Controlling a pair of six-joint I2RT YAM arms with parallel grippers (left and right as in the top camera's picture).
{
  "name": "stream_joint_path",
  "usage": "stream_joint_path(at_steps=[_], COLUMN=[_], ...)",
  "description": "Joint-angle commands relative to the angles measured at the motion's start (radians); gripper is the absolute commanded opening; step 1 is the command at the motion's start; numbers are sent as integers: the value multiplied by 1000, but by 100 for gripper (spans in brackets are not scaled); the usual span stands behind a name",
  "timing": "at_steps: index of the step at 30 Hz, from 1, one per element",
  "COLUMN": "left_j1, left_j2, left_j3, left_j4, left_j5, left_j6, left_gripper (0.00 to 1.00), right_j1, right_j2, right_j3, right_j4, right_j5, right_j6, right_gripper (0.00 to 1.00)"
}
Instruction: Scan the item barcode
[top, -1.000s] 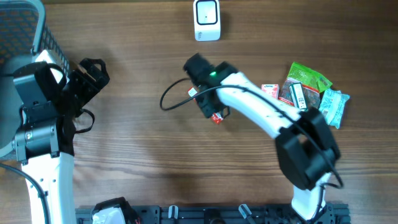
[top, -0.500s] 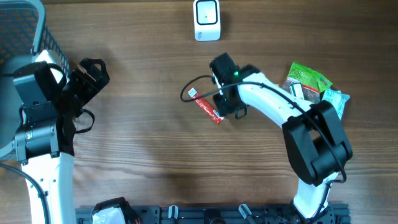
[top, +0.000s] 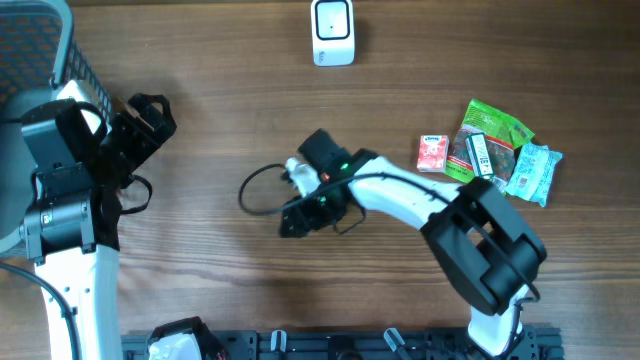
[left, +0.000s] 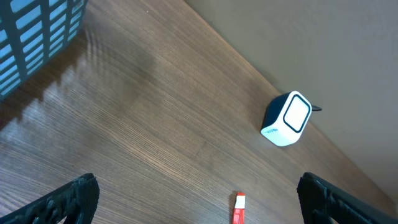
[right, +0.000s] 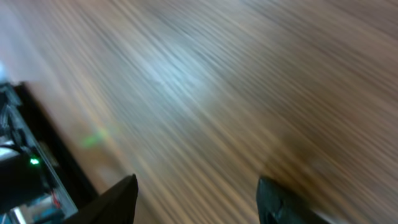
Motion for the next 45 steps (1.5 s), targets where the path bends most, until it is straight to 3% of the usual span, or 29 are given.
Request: stream_joint_path(at_steps=[1,8,15,20,24,30,37,45], left_j1=[6,6,6,6,6,6,6,6], left_j2=[-2,-2,-2,-2,-2,-2,-2,-2], left_j3=[1,1,1,1,1,1,1,1], left_j4=[3,3,3,3,3,3,3,3], left_j5=[1,1,1,1,1,1,1,1], left_j6=[12,12,12,12,12,12,12,12], left_gripper=[100,100,100,100,100,100,100,100], right_j1=[25,-128,-340,-372,-354,-295,-141,45], right_j2=[16,-61,-79,-76,-72,-72,-72,-72], right_j3=[7,37,37,11,-25,-112,-146,-145], right_j4=[31,42,40,42,57,144,185,379], right_j5=[-102,-65,-154,75,183,183,92,3], right_j6=[11,-56,-81,-7,82,187,263,311], right_gripper=[62,62,62,65,66,69,70,72])
